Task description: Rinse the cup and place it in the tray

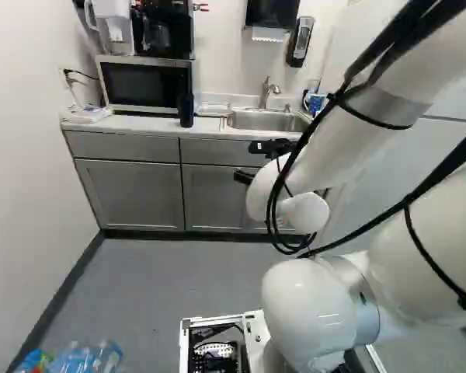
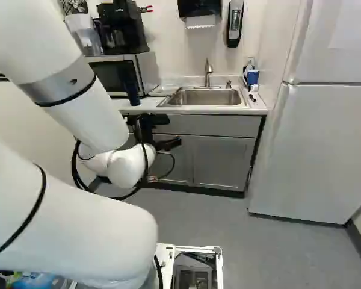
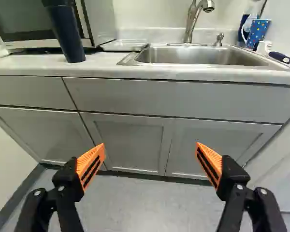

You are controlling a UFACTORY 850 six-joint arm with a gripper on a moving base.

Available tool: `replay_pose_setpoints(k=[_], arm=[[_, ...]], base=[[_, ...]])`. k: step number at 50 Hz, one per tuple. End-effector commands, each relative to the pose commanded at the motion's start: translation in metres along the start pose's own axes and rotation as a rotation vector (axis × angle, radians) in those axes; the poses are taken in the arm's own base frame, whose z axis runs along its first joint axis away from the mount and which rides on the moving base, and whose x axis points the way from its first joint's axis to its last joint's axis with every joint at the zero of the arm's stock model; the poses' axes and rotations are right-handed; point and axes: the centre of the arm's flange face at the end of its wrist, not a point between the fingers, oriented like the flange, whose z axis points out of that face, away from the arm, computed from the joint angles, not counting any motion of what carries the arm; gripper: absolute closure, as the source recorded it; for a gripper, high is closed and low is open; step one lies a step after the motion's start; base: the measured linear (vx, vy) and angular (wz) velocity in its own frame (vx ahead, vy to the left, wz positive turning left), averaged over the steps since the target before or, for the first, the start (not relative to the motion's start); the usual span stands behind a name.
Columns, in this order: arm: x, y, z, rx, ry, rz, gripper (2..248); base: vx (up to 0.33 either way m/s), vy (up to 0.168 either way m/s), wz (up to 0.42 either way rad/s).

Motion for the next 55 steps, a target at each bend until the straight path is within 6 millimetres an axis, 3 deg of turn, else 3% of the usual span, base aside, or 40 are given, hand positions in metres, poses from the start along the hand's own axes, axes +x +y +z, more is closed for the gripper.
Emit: replay_pose_setpoints(k=[30, 55], arm=[[0.002, 0.0, 0.003, 0.0, 0.0, 0.0, 3], [0.034, 0.003, 0.022, -0.009, 0.055, 0.003, 3]], base=[[0.0, 0.0, 0.0], [0.0, 0.0, 0.0]])
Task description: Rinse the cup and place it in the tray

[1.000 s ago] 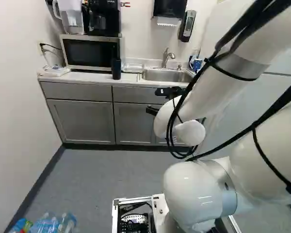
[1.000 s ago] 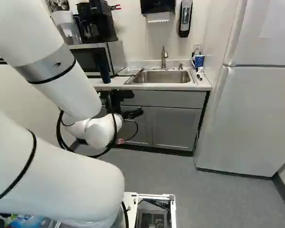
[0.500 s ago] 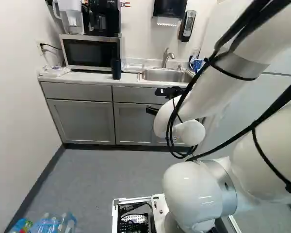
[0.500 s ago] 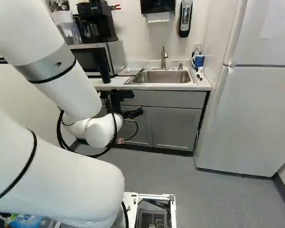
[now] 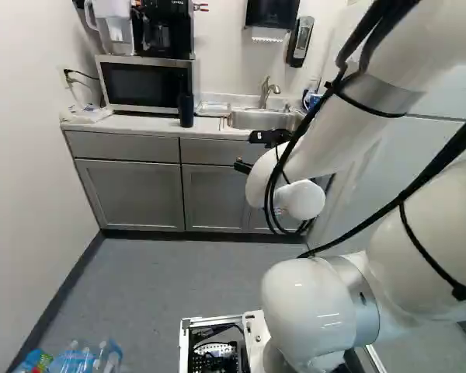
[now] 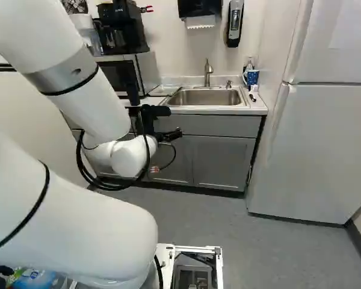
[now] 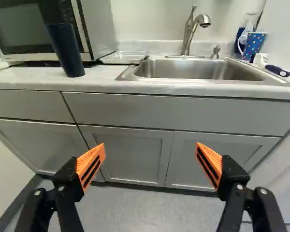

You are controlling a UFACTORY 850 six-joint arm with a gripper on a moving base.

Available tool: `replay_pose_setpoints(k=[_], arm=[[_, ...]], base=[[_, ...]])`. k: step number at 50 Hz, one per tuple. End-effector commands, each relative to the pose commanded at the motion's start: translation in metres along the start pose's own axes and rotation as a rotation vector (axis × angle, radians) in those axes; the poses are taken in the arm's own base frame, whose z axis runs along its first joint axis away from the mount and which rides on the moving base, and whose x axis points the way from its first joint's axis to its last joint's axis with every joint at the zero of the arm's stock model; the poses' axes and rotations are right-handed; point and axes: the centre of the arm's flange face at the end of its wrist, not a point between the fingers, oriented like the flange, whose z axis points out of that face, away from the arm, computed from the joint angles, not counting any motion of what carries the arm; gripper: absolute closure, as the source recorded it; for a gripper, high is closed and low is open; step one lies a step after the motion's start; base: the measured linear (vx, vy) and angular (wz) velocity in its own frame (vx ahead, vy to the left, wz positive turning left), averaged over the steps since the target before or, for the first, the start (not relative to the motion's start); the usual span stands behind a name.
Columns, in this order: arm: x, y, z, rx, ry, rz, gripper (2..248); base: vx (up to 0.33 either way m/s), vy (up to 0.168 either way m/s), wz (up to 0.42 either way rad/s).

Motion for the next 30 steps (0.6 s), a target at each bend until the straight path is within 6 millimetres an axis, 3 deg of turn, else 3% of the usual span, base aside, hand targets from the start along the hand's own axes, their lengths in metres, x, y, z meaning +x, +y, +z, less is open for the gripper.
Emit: replay_pose_setpoints(k=[30], arm=[[0.041, 0.0, 0.028, -0.001, 0.062, 0.0, 3]], base=[[0.0, 0.0, 0.0]])
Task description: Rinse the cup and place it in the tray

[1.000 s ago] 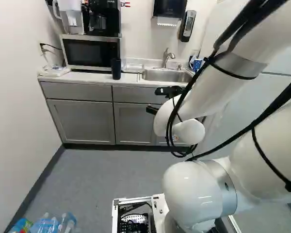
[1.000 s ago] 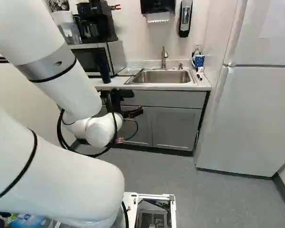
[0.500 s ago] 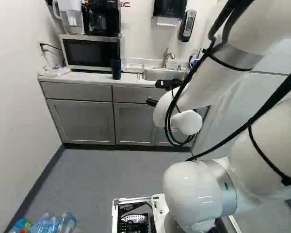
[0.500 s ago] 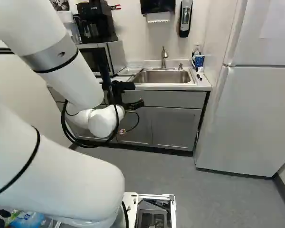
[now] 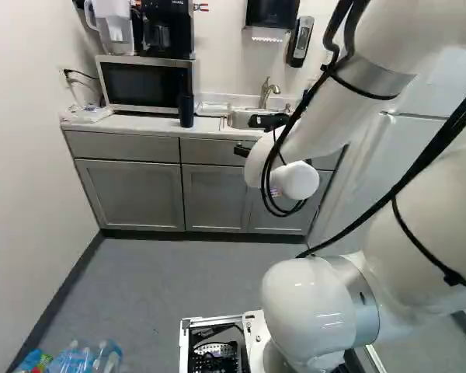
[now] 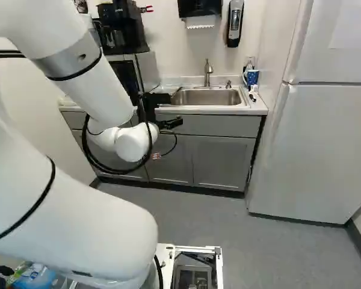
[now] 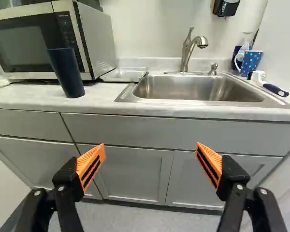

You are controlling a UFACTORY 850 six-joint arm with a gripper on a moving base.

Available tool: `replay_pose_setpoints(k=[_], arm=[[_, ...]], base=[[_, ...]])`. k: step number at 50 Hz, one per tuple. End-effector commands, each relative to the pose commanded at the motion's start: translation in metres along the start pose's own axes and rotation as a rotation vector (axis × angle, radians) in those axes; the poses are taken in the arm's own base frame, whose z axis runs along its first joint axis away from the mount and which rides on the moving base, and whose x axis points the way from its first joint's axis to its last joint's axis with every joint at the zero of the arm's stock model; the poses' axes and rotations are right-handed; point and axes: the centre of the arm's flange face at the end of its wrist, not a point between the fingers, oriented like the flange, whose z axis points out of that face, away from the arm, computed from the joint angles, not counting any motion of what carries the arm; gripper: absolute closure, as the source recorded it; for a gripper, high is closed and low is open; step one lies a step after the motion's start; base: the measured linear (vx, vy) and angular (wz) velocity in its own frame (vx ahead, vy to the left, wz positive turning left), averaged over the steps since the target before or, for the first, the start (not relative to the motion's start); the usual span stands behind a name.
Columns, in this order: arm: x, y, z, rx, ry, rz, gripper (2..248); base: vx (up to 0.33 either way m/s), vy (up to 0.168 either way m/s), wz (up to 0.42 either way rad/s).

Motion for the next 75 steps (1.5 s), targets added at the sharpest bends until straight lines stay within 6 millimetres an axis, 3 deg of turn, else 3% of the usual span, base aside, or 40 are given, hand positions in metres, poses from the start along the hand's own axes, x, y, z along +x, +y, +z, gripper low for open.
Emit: replay_pose_setpoints(k=[30, 75], arm=[[0.029, 0.0, 0.021, 0.001, -0.015, 0.0, 3], [0.064, 0.0, 0.011, 0.001, 0.002, 0.0, 3]], base=[[0.0, 0.0, 0.0], [0.0, 0.0, 0.0]])
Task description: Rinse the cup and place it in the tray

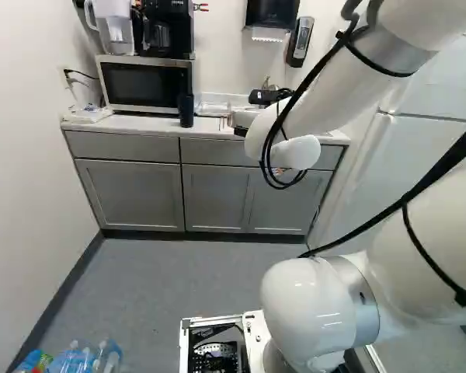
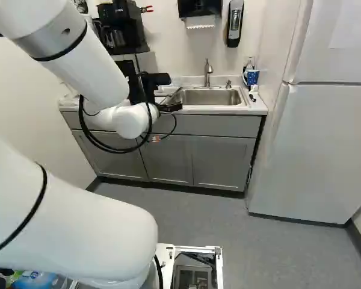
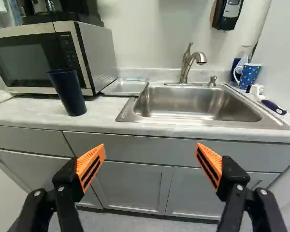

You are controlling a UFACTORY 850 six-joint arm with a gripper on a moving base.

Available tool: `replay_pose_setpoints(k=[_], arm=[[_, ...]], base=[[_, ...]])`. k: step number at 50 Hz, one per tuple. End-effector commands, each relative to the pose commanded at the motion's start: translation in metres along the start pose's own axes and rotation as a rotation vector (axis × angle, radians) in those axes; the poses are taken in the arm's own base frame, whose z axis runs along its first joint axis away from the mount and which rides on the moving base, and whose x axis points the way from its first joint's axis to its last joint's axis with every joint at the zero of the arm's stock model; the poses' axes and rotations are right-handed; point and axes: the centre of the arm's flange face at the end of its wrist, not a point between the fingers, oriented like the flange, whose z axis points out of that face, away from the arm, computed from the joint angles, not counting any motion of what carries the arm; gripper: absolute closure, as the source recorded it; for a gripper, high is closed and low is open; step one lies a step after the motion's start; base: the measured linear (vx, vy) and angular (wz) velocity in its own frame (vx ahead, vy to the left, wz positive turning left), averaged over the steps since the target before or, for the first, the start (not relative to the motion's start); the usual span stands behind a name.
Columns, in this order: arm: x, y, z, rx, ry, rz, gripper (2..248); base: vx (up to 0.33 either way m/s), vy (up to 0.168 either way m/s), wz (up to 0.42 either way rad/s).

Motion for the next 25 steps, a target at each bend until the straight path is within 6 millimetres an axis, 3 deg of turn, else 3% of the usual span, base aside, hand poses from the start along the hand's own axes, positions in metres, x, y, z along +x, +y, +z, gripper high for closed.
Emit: replay_pose_setpoints(k=[25], arm=[[0.02, 0.0, -0.001, 0.0, -0.002, 0.0, 3]], base=[[0.0, 0.0, 0.0]])
